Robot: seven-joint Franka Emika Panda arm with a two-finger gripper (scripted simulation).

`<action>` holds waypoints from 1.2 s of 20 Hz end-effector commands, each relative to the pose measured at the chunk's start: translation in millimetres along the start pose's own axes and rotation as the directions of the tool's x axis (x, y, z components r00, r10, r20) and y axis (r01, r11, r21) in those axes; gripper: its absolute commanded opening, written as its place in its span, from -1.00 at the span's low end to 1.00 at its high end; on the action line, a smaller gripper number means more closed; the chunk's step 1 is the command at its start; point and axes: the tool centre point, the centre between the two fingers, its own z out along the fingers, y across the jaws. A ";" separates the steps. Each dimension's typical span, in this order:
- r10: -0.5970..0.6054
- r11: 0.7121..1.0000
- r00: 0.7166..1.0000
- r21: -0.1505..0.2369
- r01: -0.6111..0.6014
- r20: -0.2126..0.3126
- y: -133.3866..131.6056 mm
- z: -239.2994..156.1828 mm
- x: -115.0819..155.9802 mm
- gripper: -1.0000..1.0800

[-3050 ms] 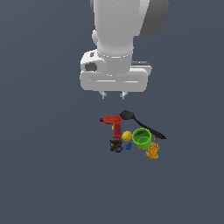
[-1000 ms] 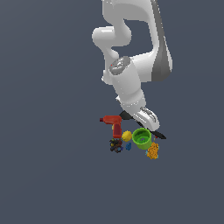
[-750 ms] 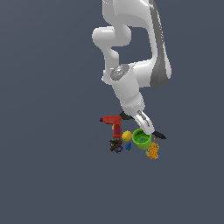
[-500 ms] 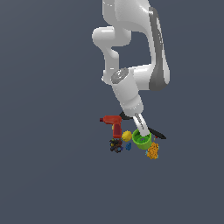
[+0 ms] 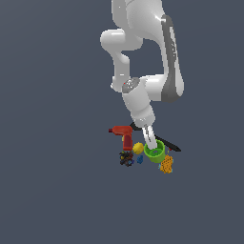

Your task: Pick up a designated object from a clutter of objects.

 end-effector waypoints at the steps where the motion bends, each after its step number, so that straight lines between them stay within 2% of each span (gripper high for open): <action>1: 0.000 1.000 1.000 0.000 0.000 0.000 0.0 0.0 0.0 0.23; 17: 0.008 1.000 1.000 0.001 -0.008 -0.001 0.5 30.6 0.5 0.23; 18: 0.008 1.000 1.000 0.001 -0.008 -0.001 0.5 30.6 0.5 -1.00; 24: 0.008 1.000 1.000 0.001 -0.008 -0.001 0.5 30.6 0.5 -1.00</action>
